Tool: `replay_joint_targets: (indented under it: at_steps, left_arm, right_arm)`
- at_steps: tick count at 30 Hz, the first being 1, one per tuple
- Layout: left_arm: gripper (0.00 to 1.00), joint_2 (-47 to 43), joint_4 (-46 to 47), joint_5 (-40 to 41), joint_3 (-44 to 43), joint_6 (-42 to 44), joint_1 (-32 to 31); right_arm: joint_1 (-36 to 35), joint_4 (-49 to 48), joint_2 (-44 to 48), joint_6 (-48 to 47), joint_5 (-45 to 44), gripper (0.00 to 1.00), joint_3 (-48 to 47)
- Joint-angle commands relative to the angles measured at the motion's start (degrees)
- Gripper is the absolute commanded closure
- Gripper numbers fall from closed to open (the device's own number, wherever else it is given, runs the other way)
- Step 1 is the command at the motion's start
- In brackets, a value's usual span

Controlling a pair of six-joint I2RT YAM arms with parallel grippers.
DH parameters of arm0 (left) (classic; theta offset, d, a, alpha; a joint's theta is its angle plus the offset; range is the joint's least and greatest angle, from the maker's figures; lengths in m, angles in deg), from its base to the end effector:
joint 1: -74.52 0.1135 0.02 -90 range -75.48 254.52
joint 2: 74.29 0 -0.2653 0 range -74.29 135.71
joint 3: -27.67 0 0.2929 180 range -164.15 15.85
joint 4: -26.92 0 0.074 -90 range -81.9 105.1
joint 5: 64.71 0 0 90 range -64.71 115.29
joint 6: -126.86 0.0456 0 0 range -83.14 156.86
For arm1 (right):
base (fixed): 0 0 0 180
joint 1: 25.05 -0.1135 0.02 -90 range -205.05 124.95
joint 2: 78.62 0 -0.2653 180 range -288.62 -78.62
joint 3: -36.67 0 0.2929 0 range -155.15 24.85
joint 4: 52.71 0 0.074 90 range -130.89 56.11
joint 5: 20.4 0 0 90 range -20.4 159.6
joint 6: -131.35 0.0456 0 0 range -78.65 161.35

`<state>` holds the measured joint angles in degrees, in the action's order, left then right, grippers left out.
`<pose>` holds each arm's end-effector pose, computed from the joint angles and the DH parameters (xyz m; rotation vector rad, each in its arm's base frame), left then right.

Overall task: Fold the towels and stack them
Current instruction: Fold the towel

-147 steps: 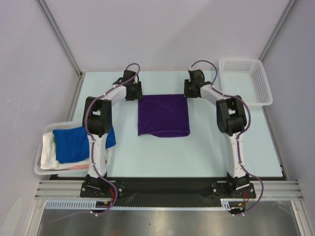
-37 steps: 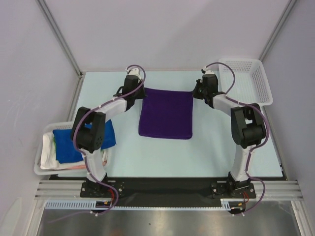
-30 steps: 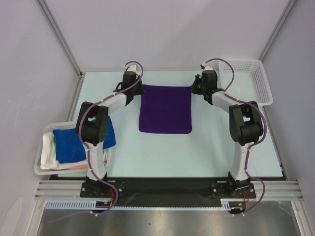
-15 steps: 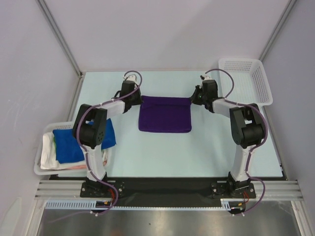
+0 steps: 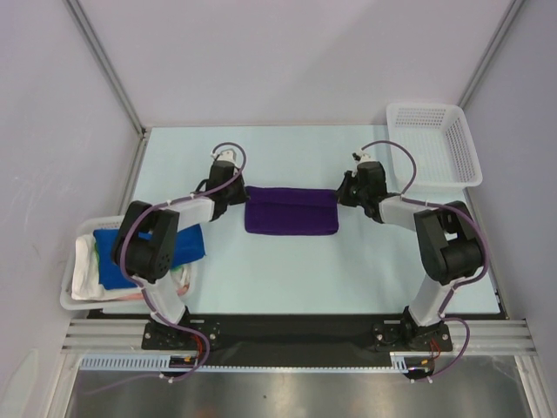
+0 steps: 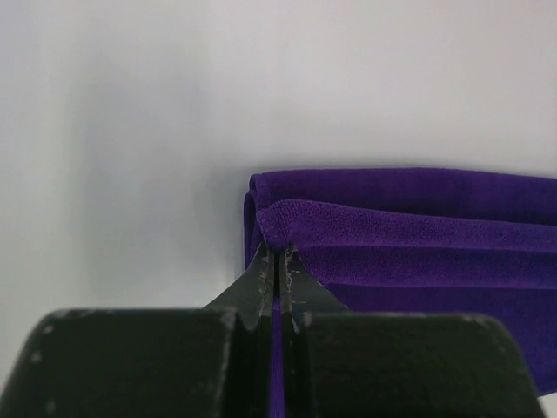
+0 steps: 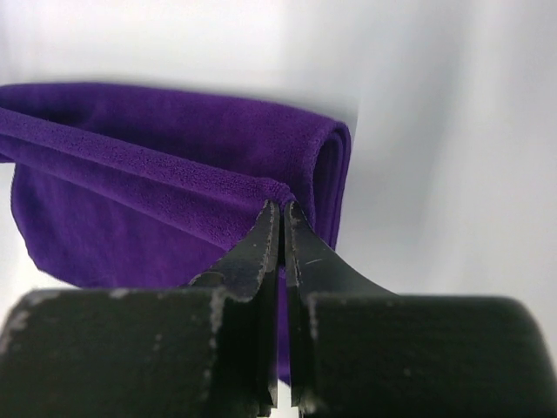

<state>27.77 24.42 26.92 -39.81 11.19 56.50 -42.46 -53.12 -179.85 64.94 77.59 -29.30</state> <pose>0.3922 -0.1262 0.1346 -0.1657 2.2394 -0.3862 0.3880 0.1283 0.1365 0.0389 2.2268 0.5526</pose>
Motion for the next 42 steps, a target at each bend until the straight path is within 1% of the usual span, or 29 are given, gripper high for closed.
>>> replay_joint_targets:
  at_steps: [1, 21, 27, 29, 30, 32, 33, 34, 35, 36, 37, 38, 39, 40, 42]
  left_arm:
    - [1.0, -4.4, 2.3, 3.9, 2.0, -1.3, -0.6]
    - [1.0, -12.8, 1.5, 7.7, 10.1, -3.2, -4.0]
    - [0.99, -13.0, 2.6, 7.4, 12.8, -3.7, -4.8]
    - [0.93, -13.2, 3.1, 7.9, 13.6, -4.1, -5.4]
    - [0.87, -13.4, 3.2, 7.8, 14.3, -4.5, -5.4]
    - [0.83, -13.9, 3.8, 7.7, 15.2, -5.0, -5.5]
    - [0.78, -14.3, 3.9, 7.6, 16.2, -5.2, -5.7]
    - [0.7, -15.3, 4.1, 7.4, 16.7, -5.3, -6.0]
    - [0.68, -15.8, 4.5, 7.5, 17.2, -5.4, -6.2]
    - [0.64, -16.4, 4.6, 7.6, 18.1, -5.5, -6.5]
    - [0.58, -17.2, 4.7, 7.7, 18.7, -5.6, -6.9]
    - [0.55, -18.1, 4.7, 7.9, 19.1, -5.9, -7.0]
    - [0.51, -18.7, 4.5, 8.0, 19.8, -6.1, -7.0]
    - [0.47, -19.2, 4.3, 8.0, 20.1, -6.3, -7.0]
    - [0.46, -21.0, 3.4, 8.3, 20.5, -6.7, -7.0]
  right_arm:
    - [0.0, -2.7, 3.9, 0.2, -2.2, 1.0, 2.0]
    - [-1.5, -2.8, 11.7, 0.8, -3.6, 1.0, 9.3]
    - [-2.1, -3.1, 12.5, 0.8, -4.4, 1.0, 11.4]
    - [-2.2, -3.3, 12.7, 1.0, -4.1, 1.0, 12.5]
    - [-2.4, -3.4, 13.1, 0.9, -3.9, 0.94, 12.8]
    - [-2.5, -3.3, 13.8, 1.1, -3.9, 0.83, 14.2]
    - [-2.5, -3.3, 14.5, 1.2, -3.5, 0.75, 14.9]
    - [-2.5, -3.3, 15.8, 1.3, -3.3, 0.73, 15.6]
    - [-2.5, -3.2, 16.6, 1.5, -3.0, 0.72, 16.1]
    - [-2.5, -2.6, 17.2, 1.5, -2.8, 0.68, 17.0]
    - [-2.5, -2.1, 18.0, 1.5, -2.8, 0.66, 17.1]
    - [-2.5, -1.6, 19.2, 1.6, -3.0, 0.64, 17.4]
    - [-2.5, -0.5, 19.9, 1.6, -3.1, 0.6, 17.5]
    - [-2.6, 0.1, 20.4, 1.6, -3.2, 0.59, 17.5]
    - [-2.5, 1.6, 21.5, 1.9, -3.6, 0.59, 17.1]
